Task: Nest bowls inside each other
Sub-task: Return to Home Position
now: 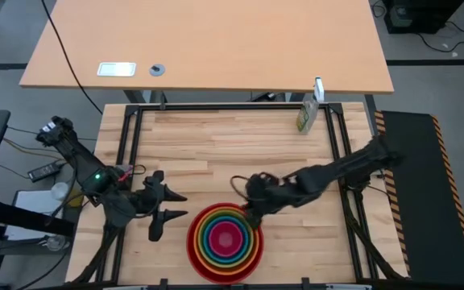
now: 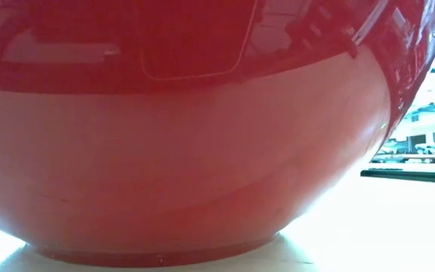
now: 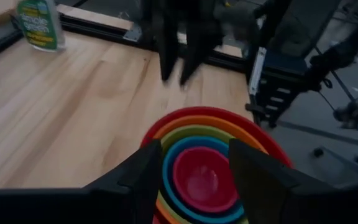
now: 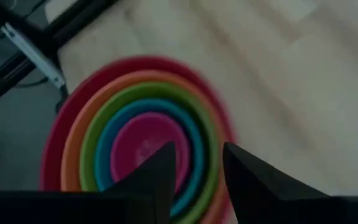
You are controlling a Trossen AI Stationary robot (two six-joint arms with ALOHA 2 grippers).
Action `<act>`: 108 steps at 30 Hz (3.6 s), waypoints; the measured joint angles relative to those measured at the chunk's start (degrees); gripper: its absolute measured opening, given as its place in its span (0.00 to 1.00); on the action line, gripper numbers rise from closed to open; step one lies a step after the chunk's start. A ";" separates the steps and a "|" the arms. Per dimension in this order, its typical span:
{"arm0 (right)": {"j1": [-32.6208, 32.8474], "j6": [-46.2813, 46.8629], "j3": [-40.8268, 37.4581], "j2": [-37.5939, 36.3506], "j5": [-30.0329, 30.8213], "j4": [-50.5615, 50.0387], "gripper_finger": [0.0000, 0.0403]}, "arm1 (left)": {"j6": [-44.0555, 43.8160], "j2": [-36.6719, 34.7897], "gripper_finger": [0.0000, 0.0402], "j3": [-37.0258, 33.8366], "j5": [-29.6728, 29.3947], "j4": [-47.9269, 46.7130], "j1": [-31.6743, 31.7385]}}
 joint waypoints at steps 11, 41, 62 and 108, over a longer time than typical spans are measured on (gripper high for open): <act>-4.13 -5.27 -18.17 -18.75 1.95 11.64 0.35 | 9.29 -2.45 0.35 0.00 9.04 -1.02 11.10; -30.50 -11.53 -57.93 -66.68 -13.05 38.88 0.35 | 0.38 -35.95 0.25 -30.85 6.45 11.87 27.65; -40.11 -12.96 -60.08 -89.12 -14.14 24.80 0.34 | -6.50 -59.22 0.25 -46.69 1.65 13.84 29.36; -41.49 -16.71 -85.09 -94.49 -15.25 40.98 0.21 | -4.63 -60.71 0.25 -48.83 1.30 2.45 29.32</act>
